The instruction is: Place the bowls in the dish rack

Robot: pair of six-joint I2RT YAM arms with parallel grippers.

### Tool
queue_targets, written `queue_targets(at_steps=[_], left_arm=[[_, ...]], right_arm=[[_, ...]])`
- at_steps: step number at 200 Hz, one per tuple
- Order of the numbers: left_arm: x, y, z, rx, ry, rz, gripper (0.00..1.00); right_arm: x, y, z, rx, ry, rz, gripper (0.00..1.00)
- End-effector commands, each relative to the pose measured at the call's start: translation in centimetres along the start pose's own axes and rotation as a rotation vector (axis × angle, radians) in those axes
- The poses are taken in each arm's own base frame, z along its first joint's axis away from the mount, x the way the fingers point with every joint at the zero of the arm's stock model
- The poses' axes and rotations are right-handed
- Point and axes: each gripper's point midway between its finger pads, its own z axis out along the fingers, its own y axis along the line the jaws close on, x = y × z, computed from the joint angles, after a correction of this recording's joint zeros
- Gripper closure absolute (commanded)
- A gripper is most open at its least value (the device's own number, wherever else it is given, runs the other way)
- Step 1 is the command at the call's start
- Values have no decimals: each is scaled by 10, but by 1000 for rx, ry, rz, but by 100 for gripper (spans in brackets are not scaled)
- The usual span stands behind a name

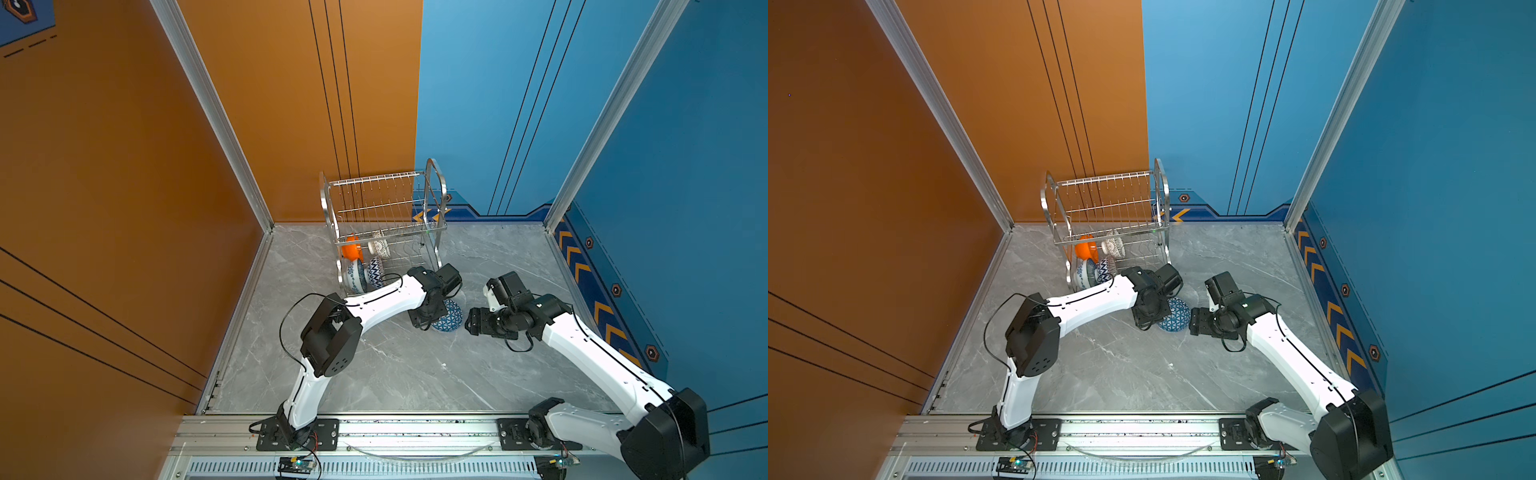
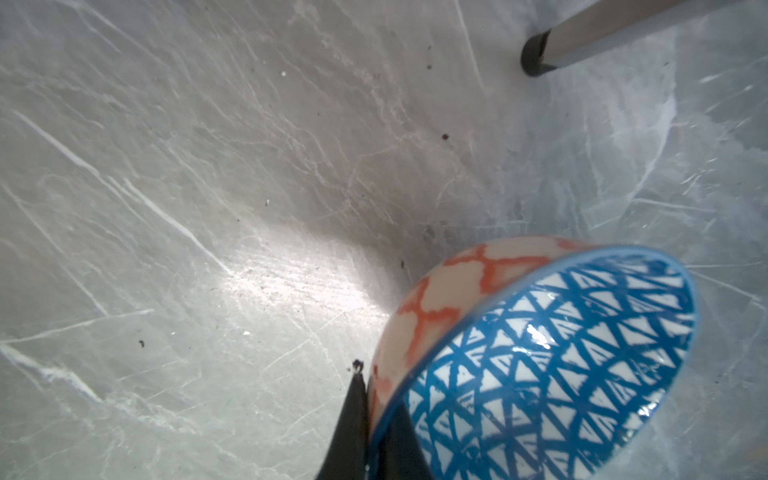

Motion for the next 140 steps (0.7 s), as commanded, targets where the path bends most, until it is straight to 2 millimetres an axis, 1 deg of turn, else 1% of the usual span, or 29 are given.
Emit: queue_targets(at_steps=[1, 23, 53, 66, 79, 84, 89, 96, 115, 125, 140], left_arm=[[2, -11, -6, 68, 12, 29, 98], [5, -16, 0, 100, 23, 38, 97], [6, -20, 6, 124, 31, 55, 85], [4, -20, 5, 128, 27, 61, 82], [1, -20, 3, 130, 18, 65, 75], [0, -20, 1, 132, 14, 66, 74], [-1, -20, 0, 135, 10, 71, 69], [-5, -20, -4, 144, 2, 74, 66], [-16, -17, -20, 165, -30, 68, 45], [-24, -13, -31, 179, -51, 59, 31], [-36, -1, -46, 192, -75, 37, 16]], right_arm=[[-10, -1, 3, 25, -17, -7, 19], [-12, -1, 6, 36, -6, -7, 21], [-11, -2, 9, 58, 9, -45, 22], [-10, -3, 9, 70, 14, -60, 22], [-9, -4, 10, 74, 16, -68, 22], [-9, -3, 9, 75, 14, -72, 22], [-9, -3, 9, 76, 14, -79, 22], [-9, -3, 8, 79, 14, -87, 22], [-11, -1, 5, 94, 11, -126, 22], [-12, 0, 4, 100, 9, -139, 22], [-12, 4, 3, 95, 8, -153, 22]])
